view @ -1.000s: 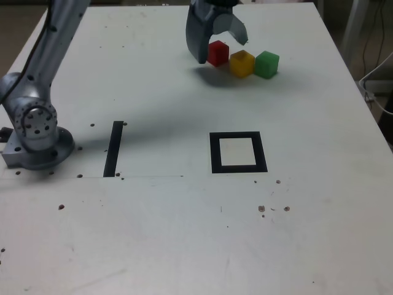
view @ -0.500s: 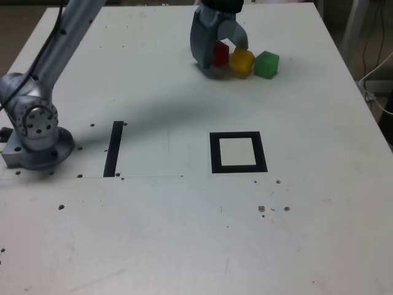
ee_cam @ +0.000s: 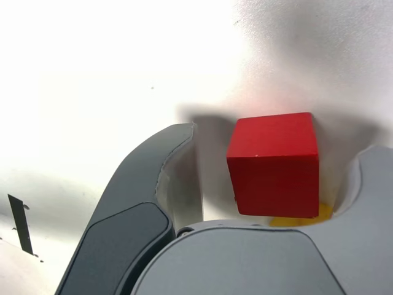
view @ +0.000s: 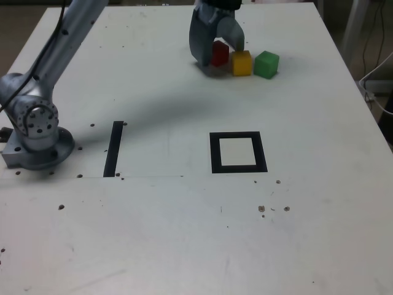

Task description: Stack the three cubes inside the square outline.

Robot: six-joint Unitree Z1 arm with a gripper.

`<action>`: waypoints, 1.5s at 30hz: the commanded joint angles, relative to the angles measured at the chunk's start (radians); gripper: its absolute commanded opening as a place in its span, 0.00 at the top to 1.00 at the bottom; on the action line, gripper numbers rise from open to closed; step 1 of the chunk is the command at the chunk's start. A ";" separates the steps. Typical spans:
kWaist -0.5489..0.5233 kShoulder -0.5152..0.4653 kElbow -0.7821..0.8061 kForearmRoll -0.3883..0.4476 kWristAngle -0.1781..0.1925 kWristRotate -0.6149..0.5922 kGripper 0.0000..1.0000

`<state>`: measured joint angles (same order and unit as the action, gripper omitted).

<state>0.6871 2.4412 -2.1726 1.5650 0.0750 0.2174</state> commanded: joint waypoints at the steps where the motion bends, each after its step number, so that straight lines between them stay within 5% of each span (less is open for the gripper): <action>1: 0.002 0.006 -0.003 0.021 -0.003 0.002 0.34; 11: 0.002 0.004 -0.008 0.022 -0.002 0.007 0.69; 31: 0.000 -0.025 -0.006 0.031 -0.002 0.041 0.72; 45: -0.105 -0.203 0.112 0.043 0.011 0.049 0.71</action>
<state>0.6003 2.2598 -2.0763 1.5842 0.0847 0.2664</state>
